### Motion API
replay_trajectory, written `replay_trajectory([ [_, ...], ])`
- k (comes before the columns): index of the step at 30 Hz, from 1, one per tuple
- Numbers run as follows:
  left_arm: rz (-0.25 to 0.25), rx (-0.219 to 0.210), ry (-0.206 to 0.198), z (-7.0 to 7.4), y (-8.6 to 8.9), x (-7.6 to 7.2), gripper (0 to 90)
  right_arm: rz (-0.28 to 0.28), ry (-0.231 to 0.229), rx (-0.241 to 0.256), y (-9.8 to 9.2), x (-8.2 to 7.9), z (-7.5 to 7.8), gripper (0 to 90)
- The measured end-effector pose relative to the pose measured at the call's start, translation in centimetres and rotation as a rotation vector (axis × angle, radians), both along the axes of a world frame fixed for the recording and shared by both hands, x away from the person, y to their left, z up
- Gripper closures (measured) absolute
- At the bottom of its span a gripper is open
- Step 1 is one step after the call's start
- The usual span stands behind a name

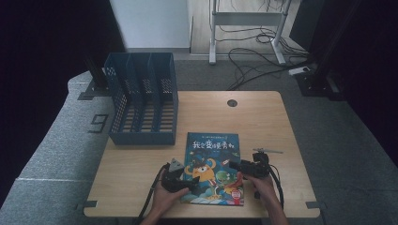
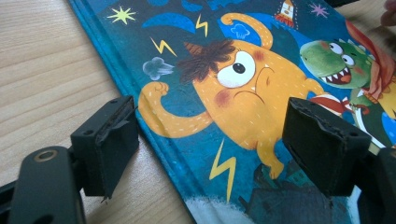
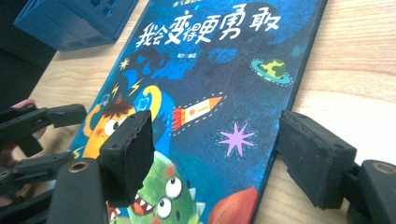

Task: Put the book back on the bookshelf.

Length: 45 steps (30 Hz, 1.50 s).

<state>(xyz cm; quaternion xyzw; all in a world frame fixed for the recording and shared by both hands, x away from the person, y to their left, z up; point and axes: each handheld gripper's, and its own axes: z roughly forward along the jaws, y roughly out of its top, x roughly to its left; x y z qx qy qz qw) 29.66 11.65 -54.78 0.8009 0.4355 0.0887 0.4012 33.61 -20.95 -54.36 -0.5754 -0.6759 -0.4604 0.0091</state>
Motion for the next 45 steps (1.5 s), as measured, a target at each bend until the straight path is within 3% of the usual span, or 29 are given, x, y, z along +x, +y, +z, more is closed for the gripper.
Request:
replay_trajectory([
  [11, -0.008, 0.002, -0.001, 0.0, 0.1, 0.1, 18.6, -0.049, -0.023, -0.075, 1.4, 1.2, -0.2, 22.0],
  [14, -0.008, 0.004, -0.001, 0.0, 0.0, 0.0, 18.5, -0.051, -0.010, -0.057, 1.2, 1.2, -0.2, 22.3],
  [15, -0.008, 0.006, -0.002, 0.0, 0.0, 0.0, 18.5, -0.050, 0.007, -0.021, 0.9, 1.3, -0.2, 21.8],
  [19, -0.007, 0.009, -0.004, 0.0, 0.0, 0.0, 18.2, -0.044, 0.030, 0.016, 0.5, 1.3, -0.2, 21.4],
  [22, -0.007, 0.010, -0.004, 0.0, -0.1, 0.0, 18.0, -0.042, 0.032, 0.035, 0.3, 1.3, 0.0, 21.4],
  [33, -0.004, -0.002, 0.001, 0.0, 0.1, 0.1, 16.1, -0.004, 0.025, 0.175, -0.8, 0.8, 1.3, 23.1],
  [40, -0.005, -0.003, 0.003, 0.0, 0.1, 0.1, 15.7, 0.017, 0.043, 0.197, -1.1, 0.8, 1.1, 26.7],
  [42, -0.005, -0.029, 0.014, 0.0, 0.3, 0.2, 15.2, 0.075, 0.066, 0.258, -0.8, 1.0, 0.7, 31.9],
  [43, -0.008, -0.031, 0.017, 0.0, 0.4, 0.3, 15.2, 0.091, 0.066, 0.260, -0.5, 0.9, 0.7, 33.1],
  [44, -0.009, -0.031, 0.016, 0.0, 0.4, 0.3, 15.4, 0.067, 0.038, 0.199, 0.3, 0.9, 0.9, 33.7],
  [45, -0.008, -0.035, 0.018, 0.0, 0.5, 0.3, 15.4, 0.067, 0.038, 0.199, 0.3, 0.9, 0.9, 33.7],
])
